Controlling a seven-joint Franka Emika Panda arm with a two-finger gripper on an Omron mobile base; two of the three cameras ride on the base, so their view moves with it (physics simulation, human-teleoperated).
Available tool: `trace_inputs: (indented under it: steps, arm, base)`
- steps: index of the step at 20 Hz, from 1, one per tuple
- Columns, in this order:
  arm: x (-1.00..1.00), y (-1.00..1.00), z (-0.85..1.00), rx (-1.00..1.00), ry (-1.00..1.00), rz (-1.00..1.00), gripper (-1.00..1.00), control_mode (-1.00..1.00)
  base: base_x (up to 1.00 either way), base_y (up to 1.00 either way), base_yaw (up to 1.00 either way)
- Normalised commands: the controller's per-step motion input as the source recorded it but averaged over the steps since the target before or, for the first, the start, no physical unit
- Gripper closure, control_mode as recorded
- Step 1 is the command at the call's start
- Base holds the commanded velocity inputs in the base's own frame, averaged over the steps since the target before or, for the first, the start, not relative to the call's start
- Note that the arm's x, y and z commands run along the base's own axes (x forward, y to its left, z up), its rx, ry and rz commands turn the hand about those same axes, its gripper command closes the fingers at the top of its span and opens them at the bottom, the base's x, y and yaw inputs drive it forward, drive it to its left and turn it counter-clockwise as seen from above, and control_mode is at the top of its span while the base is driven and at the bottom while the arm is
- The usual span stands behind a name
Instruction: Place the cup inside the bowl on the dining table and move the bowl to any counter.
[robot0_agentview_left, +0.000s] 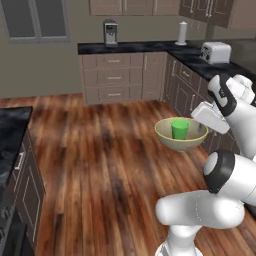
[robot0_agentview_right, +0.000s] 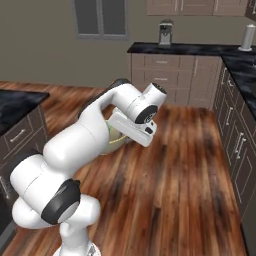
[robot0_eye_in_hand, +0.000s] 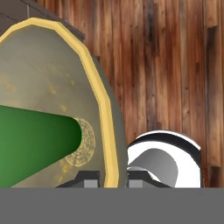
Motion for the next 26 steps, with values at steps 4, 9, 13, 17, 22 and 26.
trace_inputs:
  steps: [4,9,13,17,22,26]
  arm:
    - [0.00,0.00,0.00,0.00,0.00,0.00,1.00,1.00]
    - [0.00,0.00,0.00,0.00,0.00,0.00,1.00,1.00]
    - [0.00,0.00,0.00,0.00,0.00,0.00,1.00,1.00]
    - [0.00,0.00,0.00,0.00,0.00,0.00,1.00,1.00]
    - [0.00,0.00,0.00,0.00,0.00,0.00,1.00,1.00]
    - [0.00,0.00,0.00,0.00,0.00,0.00,1.00,1.00]
  base:
    - [0.57,-0.34,0.00]
    - [0.58,-0.33,0.00]
    - [0.57,-0.30,0.00]
    - [0.56,-0.28,0.00]
    - [0.64,-0.29,0.00]
    - [0.69,-0.29,0.00]
